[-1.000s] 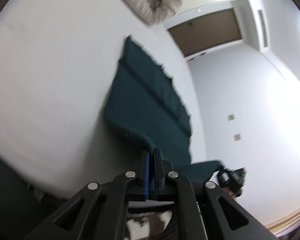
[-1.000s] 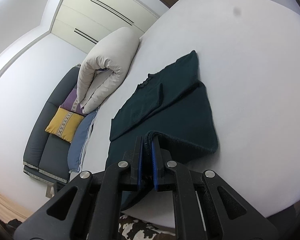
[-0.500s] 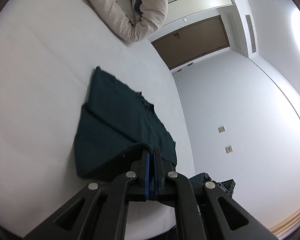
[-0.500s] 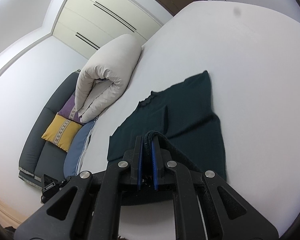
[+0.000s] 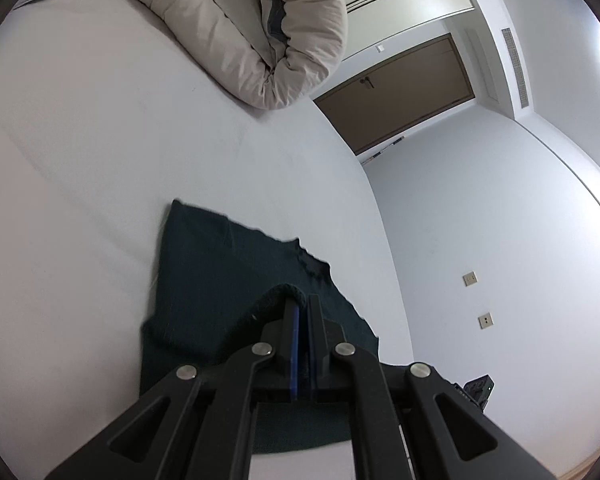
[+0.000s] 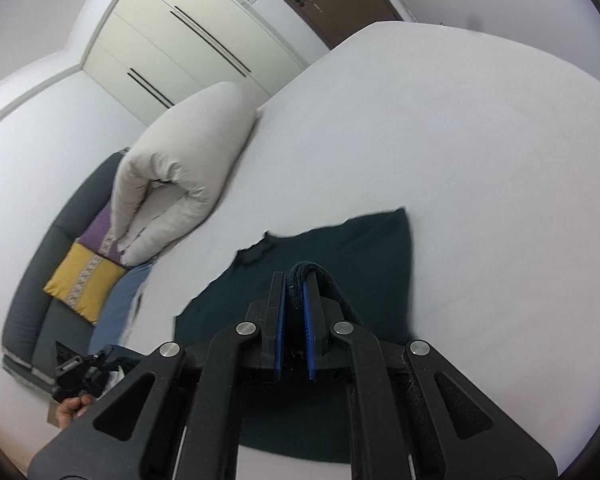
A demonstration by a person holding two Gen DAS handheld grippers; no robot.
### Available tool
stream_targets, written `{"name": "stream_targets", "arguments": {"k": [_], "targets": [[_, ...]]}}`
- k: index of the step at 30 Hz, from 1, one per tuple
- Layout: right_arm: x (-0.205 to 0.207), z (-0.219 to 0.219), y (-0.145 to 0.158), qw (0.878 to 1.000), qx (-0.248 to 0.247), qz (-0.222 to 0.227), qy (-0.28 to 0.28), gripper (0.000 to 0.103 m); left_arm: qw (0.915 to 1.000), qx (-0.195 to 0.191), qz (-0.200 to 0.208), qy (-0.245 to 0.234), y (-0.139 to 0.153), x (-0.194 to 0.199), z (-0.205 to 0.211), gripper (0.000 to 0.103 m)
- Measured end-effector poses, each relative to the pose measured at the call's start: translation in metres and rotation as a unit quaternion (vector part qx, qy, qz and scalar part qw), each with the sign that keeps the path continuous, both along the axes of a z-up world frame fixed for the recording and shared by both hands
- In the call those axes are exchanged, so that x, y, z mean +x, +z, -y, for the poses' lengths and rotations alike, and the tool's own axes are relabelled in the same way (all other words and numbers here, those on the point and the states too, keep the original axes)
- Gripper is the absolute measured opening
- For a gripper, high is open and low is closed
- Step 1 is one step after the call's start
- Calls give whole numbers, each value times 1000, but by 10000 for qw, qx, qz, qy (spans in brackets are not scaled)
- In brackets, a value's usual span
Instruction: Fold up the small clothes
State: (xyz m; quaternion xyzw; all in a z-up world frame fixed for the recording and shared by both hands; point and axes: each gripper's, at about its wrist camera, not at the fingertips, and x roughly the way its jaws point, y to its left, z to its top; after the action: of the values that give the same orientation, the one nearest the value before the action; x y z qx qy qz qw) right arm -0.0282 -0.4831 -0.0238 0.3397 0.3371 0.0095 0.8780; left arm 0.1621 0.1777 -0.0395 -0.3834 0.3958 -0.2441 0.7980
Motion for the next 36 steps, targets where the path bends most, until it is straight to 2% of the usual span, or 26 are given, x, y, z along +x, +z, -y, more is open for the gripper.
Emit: {"name": "stream_targets", "arguments": {"k": [8,14,19,20,22,23,24,27,31,36], "targets": [[63,18,-32,9995,-88,-263,-171,7,9995,265,-155,97,-19,62,19,4],[104,28,-62,9984,12,-469,-304,7,9983,417,-372,186,-44,102,28,4],[143,41,-96,9955,152,-821,-456,8,9953,645,-668,274,-72,135,33,5],[151,45,-103,9941,148,-908,-573,11,9942,691,-770,306,-78,142,34,7],[162,54,-115,9922,219,-969,-750,16,9919,801,-902,390,-88,154,35,23],[165,56,-118,9918,259,-959,-809,22,9914,827,-927,403,-90,157,36,34],[168,58,-118,9914,249,-954,-865,31,9912,846,-941,389,-91,158,37,40],[169,55,-114,9924,50,-867,-874,46,9910,988,-862,279,-91,155,40,46],[160,51,-107,9921,-125,-852,-908,49,9944,674,-729,370,-84,143,30,49],[139,35,-97,9931,-248,-815,-803,49,9945,634,-492,676,-67,121,5,54]]}}
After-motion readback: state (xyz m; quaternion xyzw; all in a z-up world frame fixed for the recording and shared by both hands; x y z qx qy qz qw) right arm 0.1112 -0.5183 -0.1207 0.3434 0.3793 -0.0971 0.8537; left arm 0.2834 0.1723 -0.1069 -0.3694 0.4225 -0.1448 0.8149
